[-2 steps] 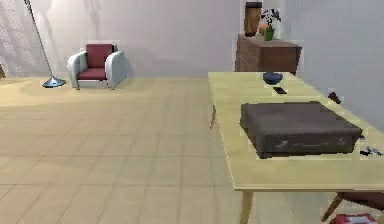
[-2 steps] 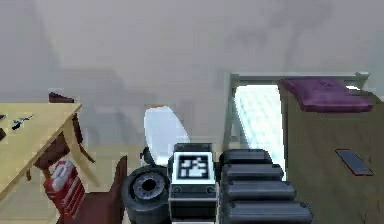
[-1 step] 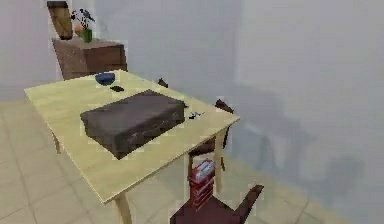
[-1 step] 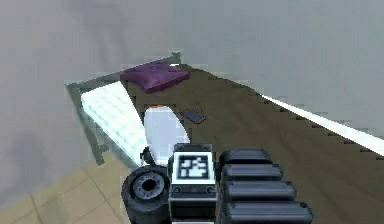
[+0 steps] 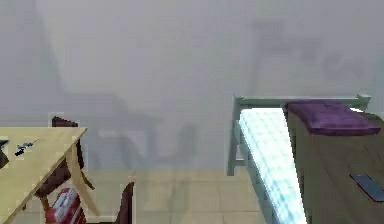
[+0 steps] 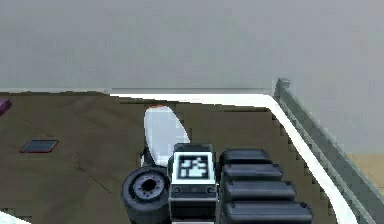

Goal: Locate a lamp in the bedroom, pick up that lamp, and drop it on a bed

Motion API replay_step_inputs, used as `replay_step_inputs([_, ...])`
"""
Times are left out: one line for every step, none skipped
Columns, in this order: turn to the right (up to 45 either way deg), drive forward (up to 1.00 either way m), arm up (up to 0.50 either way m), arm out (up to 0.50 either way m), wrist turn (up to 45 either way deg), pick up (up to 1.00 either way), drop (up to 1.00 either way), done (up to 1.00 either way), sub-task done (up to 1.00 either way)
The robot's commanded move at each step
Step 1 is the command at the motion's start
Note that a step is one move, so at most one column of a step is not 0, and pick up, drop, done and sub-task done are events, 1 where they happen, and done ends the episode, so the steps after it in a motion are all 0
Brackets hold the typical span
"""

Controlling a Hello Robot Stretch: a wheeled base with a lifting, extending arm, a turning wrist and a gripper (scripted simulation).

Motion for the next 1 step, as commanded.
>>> replay_step_inputs([45.0,0.00,0.00,0.00,0.0,0.00,0.00,0.00,0.00])
